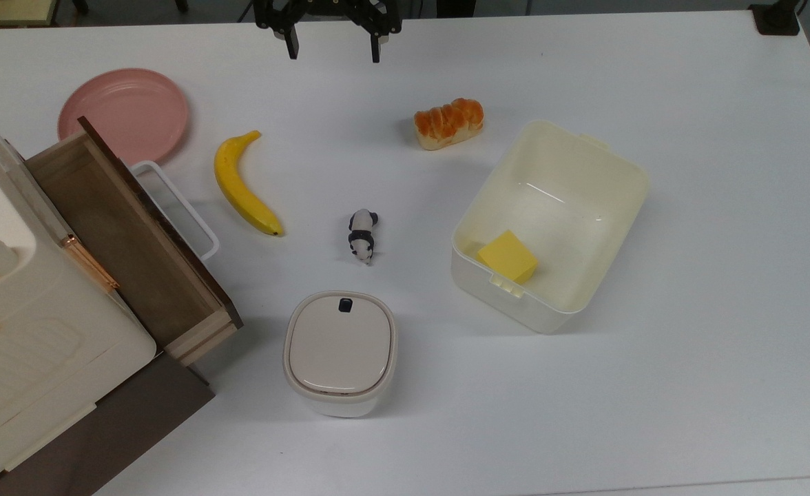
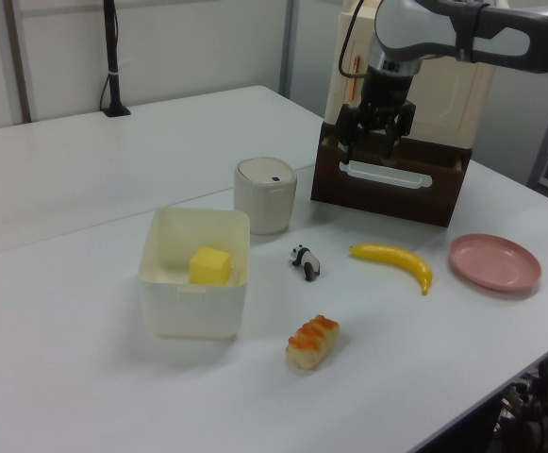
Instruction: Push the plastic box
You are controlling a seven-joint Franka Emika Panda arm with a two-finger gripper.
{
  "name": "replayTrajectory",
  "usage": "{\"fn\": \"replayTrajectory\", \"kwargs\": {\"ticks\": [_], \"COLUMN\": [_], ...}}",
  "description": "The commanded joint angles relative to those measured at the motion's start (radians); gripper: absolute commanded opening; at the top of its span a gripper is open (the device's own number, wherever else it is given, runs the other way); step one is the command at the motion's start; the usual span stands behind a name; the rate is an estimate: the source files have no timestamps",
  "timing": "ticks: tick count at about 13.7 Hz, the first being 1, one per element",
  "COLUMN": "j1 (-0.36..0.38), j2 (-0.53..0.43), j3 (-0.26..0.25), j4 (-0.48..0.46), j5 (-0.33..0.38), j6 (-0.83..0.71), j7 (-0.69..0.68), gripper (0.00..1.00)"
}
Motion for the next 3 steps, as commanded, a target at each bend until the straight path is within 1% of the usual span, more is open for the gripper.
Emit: {"fn": "replayTrajectory", "kwargs": {"ticks": [1, 3], "j1": [0.039, 0.039], "j2": [0.005, 0.002], "j3": [-0.041, -0.041], "j4": [0.015, 0.015], "j5": [0.022, 0.022], "j6": [-0.006, -0.007], "j7": [0.01, 0.01], "gripper": [1.0, 1.0]}}
